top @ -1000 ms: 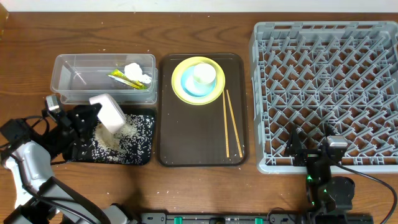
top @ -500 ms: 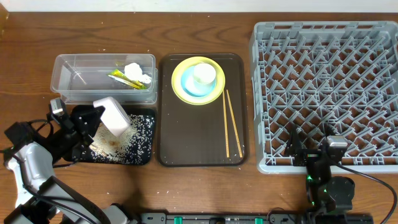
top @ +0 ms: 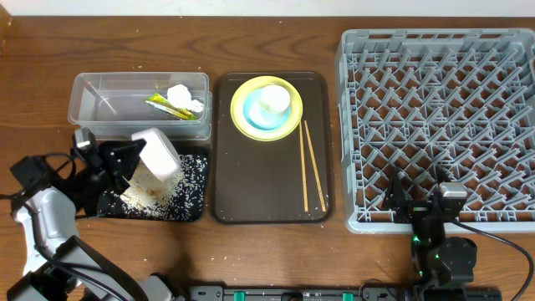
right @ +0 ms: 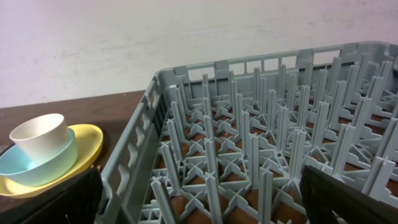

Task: Sort waste into correct bins and load items into the dishwasher rack
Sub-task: 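Lift the rice bowl over the black tray and tip the rice out, then return the emptied white bowl to the brown tray with the left gripper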

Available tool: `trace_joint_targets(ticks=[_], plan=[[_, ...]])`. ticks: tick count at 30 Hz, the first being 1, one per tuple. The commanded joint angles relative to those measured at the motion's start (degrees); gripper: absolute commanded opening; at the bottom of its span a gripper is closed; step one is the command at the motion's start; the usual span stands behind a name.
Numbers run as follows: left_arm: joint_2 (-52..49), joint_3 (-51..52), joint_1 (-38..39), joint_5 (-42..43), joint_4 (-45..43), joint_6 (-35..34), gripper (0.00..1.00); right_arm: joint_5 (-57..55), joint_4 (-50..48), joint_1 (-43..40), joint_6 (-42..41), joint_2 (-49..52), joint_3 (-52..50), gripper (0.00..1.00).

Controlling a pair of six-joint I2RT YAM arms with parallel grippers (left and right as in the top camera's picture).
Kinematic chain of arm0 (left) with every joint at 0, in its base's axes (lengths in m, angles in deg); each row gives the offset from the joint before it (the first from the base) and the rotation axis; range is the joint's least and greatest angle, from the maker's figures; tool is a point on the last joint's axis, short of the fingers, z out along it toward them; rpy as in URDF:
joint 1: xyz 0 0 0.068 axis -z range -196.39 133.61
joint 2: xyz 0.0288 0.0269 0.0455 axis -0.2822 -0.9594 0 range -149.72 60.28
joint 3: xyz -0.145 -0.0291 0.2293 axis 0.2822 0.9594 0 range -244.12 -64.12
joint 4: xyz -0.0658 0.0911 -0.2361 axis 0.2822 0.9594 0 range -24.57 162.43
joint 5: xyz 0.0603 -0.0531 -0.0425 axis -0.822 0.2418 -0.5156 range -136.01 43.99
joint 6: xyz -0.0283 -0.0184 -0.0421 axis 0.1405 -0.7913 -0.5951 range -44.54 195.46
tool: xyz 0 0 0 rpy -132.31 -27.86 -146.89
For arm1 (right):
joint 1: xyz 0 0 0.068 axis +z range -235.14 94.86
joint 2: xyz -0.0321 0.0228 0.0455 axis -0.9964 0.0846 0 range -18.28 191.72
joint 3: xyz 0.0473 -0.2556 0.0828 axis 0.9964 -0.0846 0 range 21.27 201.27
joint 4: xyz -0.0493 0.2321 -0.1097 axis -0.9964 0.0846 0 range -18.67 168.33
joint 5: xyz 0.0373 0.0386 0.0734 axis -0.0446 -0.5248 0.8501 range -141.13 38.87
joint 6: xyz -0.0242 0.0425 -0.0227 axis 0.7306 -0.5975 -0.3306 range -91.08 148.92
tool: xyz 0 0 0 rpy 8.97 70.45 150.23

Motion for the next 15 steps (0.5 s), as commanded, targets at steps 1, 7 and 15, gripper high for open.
trace_joint_targets(ticks=[1,7,15], plan=[[0.02,0.02,0.11,1.4,1.18,-3.23,0.06,-0.35,0.17,0.26,-0.42,-0.13,-0.07,0.99],[2.71,0.04,0.59,1.4,6.21,-1.42,0.06,-0.35,0.17,0.26,-0.44,-0.13,-0.07,0.99],[8.98,-0.46,6.38,-6.47,4.74,-5.75,0.06,-0.35,0.17,0.26,-0.44,-0.13,-0.07,0.99]])
